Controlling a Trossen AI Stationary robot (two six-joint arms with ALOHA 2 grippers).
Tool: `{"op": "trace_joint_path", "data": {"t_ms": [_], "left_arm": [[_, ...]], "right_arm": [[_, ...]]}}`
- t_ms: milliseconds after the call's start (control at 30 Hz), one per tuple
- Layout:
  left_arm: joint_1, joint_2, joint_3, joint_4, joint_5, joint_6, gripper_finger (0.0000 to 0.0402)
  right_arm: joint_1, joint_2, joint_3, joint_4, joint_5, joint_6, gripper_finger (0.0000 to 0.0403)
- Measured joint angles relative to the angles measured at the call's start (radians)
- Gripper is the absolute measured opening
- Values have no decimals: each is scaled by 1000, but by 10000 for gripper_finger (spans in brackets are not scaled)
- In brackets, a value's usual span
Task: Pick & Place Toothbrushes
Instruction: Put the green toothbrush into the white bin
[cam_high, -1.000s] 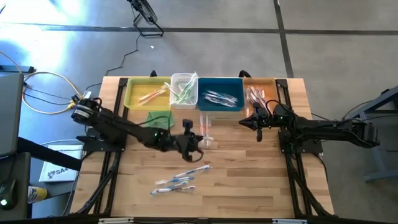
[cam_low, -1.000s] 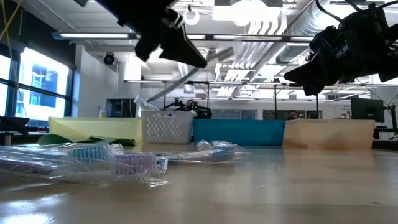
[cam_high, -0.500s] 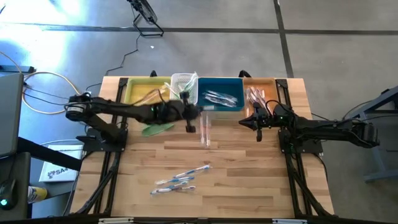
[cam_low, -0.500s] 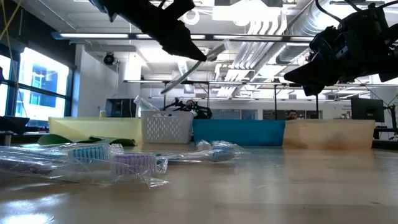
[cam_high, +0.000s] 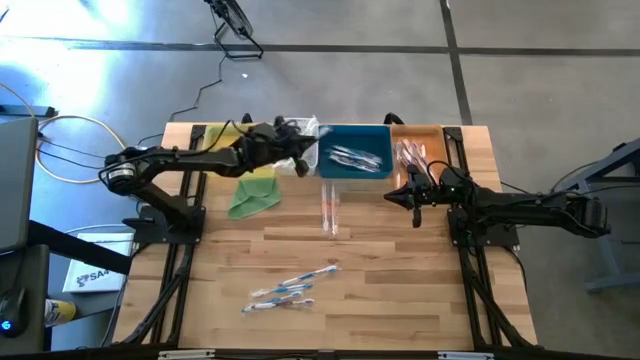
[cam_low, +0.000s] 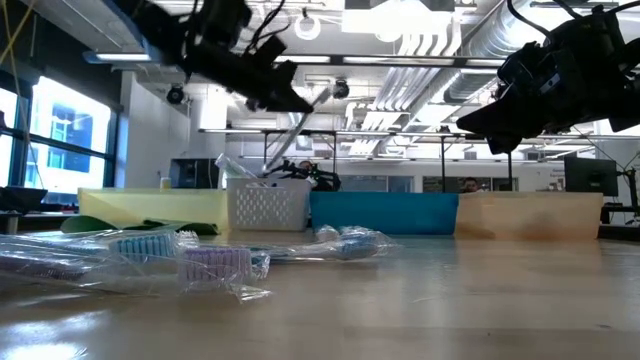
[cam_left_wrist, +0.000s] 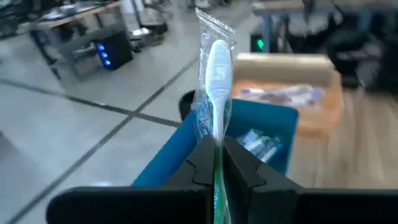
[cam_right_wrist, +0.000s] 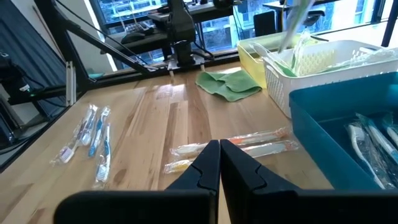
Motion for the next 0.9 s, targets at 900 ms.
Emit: {"op": "trace_joint_path", "data": {"t_ms": [900], "left_arm": [[34, 1, -264, 444, -113, -192, 6]], "right_arm": [[0, 0, 0, 8, 8, -17, 4]]}}
